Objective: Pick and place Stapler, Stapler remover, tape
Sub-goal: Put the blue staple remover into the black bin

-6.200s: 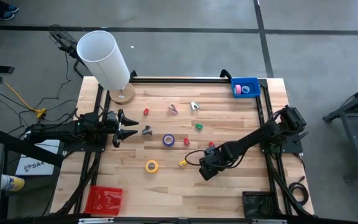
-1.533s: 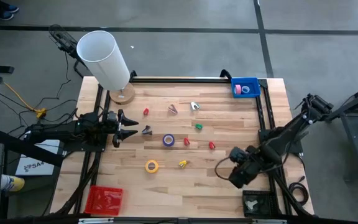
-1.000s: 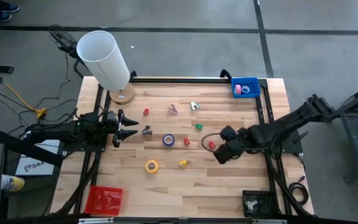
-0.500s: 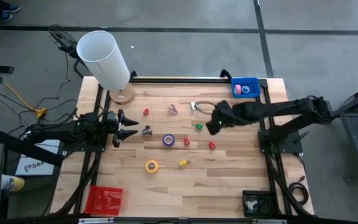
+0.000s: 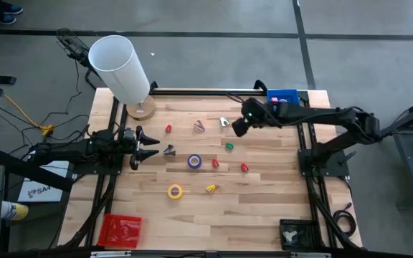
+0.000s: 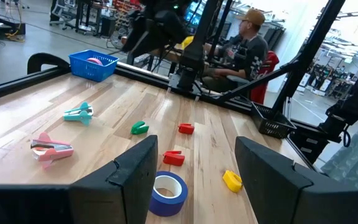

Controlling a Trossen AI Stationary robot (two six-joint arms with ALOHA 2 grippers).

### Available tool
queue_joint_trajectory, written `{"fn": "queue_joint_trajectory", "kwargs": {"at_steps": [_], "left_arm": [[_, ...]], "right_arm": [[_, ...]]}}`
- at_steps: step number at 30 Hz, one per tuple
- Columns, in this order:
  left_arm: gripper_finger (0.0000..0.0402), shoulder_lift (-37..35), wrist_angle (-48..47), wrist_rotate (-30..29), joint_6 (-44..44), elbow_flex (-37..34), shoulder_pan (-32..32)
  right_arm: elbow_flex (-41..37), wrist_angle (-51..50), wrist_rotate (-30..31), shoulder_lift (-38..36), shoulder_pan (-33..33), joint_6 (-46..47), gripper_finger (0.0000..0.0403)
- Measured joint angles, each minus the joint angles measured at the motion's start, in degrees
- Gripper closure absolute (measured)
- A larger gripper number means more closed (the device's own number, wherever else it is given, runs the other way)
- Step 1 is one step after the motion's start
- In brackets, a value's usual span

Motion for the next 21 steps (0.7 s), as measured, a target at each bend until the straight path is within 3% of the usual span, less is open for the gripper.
{"fn": "queue_joint_trajectory", "kwargs": {"at_steps": [4,11,21], "left_arm": [[0.0188,0.00,0.01,0.00,0.00,0.00,0.00],[0.0188,0.00,-0.01,-0.01,0.01,0.00,0.00],[0.0188,0.01,-0.01,-0.01,-0.01,0.00,0.00]], "right_arm": [[0.00,5.93,-2.71,4.14,-1.98,-4.43,0.0123],[0.56,12.42,-3.93,11.31,-3.80,-4.21,0.0123],[17.60,-0.86,-4.58,24.63,-5.95,-7.13,0.0077]]}}
